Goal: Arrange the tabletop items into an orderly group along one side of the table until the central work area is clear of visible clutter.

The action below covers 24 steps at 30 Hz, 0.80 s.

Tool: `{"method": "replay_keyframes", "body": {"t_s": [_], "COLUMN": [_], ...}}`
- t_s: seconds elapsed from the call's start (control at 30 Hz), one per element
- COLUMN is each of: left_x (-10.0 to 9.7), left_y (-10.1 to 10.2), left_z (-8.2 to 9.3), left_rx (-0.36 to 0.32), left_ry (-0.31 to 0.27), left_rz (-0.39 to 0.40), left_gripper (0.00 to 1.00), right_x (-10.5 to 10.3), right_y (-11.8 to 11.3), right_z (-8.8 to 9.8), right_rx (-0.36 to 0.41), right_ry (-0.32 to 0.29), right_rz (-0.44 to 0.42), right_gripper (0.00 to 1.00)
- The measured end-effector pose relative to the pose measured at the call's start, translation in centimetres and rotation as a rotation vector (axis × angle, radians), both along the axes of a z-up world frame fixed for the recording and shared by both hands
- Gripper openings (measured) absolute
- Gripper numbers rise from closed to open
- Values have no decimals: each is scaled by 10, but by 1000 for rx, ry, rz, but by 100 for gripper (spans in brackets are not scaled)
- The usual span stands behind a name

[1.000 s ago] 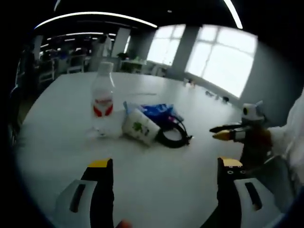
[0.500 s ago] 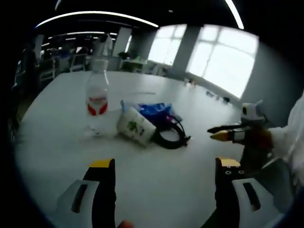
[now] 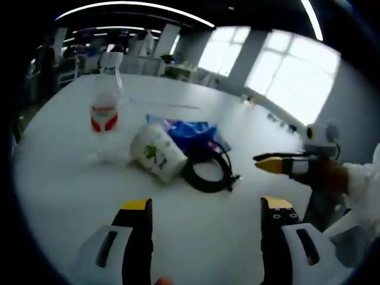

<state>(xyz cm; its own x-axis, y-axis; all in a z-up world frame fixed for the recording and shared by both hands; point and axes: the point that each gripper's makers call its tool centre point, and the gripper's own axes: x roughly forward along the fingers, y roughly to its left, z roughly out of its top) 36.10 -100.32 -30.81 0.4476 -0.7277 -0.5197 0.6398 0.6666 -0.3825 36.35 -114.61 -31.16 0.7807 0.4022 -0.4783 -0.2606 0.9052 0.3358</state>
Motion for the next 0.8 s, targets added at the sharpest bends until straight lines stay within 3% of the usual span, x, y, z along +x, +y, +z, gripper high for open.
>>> {"method": "replay_keyframes", "body": {"t_s": [0.3, 0.47, 0.8], "left_x": [19, 29, 32], "left_y": [-31, -31, -42], "left_z": [-17, -23, -42], "left_rx": [-6, 41, 72], "left_ry": [65, 45, 74], "left_rz": [87, 103, 134], "left_gripper": [63, 61, 55], "right_x": [27, 31, 27], "right_y": [6, 8, 11], "right_z": [-15, -23, -43], "right_rx": [-7, -10, -5], "right_ry": [53, 71, 117], "right_rz": [10, 4, 19], "right_gripper": [32, 32, 32]}}
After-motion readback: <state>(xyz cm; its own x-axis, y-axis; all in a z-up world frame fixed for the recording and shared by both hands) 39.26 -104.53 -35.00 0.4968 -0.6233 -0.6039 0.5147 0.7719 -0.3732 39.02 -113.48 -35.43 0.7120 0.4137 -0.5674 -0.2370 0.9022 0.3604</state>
